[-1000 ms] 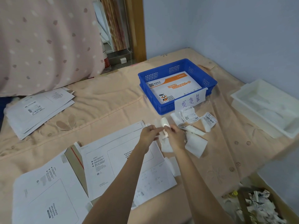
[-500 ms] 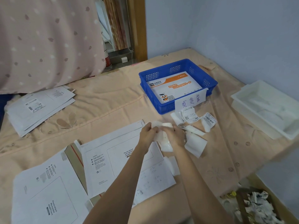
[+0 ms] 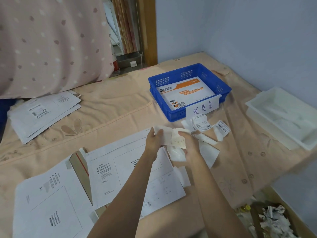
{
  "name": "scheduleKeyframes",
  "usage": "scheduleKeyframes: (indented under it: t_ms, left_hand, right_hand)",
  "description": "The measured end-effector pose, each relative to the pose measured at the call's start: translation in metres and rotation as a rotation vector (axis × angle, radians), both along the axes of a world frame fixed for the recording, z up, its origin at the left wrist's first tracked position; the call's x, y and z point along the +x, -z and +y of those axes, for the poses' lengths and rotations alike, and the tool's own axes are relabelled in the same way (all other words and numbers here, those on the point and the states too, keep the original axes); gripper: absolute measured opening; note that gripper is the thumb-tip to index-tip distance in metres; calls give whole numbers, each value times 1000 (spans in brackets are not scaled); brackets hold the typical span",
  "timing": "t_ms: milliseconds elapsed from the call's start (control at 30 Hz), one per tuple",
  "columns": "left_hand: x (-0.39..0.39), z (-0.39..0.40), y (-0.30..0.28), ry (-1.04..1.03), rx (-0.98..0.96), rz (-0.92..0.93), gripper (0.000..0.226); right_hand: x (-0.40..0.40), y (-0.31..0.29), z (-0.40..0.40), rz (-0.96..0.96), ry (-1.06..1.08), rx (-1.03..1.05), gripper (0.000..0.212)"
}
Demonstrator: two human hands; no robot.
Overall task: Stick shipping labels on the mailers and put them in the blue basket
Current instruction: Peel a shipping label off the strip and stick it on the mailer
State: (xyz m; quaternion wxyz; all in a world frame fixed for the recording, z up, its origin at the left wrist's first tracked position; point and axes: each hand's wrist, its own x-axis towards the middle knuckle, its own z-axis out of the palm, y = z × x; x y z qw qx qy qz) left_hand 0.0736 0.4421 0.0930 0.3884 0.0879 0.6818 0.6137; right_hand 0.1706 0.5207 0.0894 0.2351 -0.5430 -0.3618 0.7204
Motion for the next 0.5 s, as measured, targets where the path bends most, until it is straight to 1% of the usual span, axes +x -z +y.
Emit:
scheduleKeyframes:
  t_ms: [167,233,300,367,400,500]
  left_hand:
    - [1,3,-2,-49,-36,-7,28]
    - [-4,4,-1,-74,-40,-35,30]
    - [-7,2,-4,-124,3,-97,23]
    - [-10,0,-7,-161,38,-150,17]
    - [-11,-1,-7,-169,51,-168,16]
    - [-12,-1,-6,-177,57,-195,20]
  right_hand:
    - [-3,0,-5,-24,13,-50,38]
    - [-1,2,-4,0,43,-94,37]
    - [1,4,-2,34,84,-142,38]
    - [4,8,2,13,92,-129,43]
    - [6,10,3,-3,98,-120,42]
    - [10,10,6,-9,132,-99,29]
